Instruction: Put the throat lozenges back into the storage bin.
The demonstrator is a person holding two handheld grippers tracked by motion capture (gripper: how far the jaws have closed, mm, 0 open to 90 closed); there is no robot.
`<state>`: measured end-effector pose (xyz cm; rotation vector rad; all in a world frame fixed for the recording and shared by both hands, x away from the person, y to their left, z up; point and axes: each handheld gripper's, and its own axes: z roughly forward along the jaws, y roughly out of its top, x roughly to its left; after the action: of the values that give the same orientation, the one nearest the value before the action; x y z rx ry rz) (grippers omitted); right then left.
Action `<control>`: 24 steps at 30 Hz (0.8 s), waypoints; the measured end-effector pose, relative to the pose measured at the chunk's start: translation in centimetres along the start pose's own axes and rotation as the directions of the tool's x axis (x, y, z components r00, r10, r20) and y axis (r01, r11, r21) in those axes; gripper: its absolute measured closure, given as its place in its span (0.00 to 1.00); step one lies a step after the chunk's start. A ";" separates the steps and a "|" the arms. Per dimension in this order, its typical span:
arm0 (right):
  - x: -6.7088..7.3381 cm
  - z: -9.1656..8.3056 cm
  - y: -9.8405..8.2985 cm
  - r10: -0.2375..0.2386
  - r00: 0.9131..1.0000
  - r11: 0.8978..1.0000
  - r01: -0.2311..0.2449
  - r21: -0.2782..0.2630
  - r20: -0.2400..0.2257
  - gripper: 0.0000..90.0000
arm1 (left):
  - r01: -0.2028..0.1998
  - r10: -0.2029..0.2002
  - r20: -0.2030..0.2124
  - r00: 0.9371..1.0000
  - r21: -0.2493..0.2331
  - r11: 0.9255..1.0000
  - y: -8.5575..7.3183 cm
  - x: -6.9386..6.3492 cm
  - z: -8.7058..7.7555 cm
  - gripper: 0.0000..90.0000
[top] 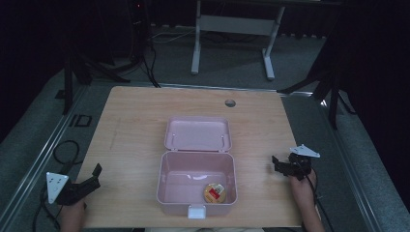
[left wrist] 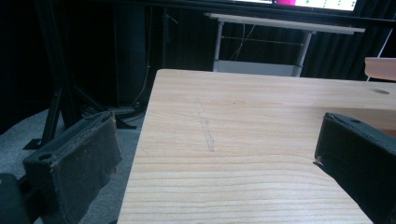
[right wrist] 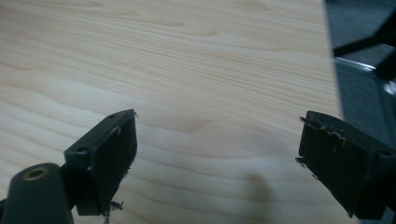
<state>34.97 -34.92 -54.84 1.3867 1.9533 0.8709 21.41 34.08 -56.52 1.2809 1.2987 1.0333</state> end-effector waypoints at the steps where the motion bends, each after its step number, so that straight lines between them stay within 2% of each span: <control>1: -0.2 0.0 -0.1 0.011 1.000 1.000 -0.011 0.000 0.008 0.12 | 0.000 0.000 0.000 1.000 0.000 1.000 0.0 0.0 0.0 0.00; 5: -1.0 -0.1 -0.4 0.055 0.997 0.999 -0.055 -0.001 0.049 0.12 | 0.001 -0.001 0.001 1.000 -0.001 1.000 0.0 0.0 0.0 0.00; 8: -1.1 -0.2 -0.6 0.083 0.992 0.996 -0.081 -0.030 0.093 0.12 | 0.001 -0.001 0.000 1.000 -0.001 1.000 0.0 0.0 0.0 0.00; 14: -1.9 -0.2 -1.0 0.096 0.983 0.995 -0.092 -0.030 0.158 0.12 | 0.002 -0.002 0.000 1.000 0.000 1.000 0.0 0.0 0.0 0.00; 16: -2.1 -0.2 -1.0 0.108 0.982 0.994 -0.104 -0.032 0.155 0.12 | 0.002 -0.002 -0.002 1.000 0.000 1.000 0.0 0.0 0.0 0.00; 18: -2.4 -0.4 -1.1 0.134 0.977 0.991 -0.128 -0.048 0.166 0.12 | 0.002 -0.002 -0.002 1.000 0.000 1.000 0.0 0.0 0.0 0.00; 24: -2.4 -0.3 -1.1 0.122 0.984 0.992 -0.118 -0.039 0.127 0.12 | 0.002 -0.002 -0.004 1.000 0.000 1.000 0.0 0.0 0.0 0.00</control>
<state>34.83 -37.48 -55.31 1.5164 1.7667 0.8406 21.41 34.07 -56.52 1.2777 1.3025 1.0347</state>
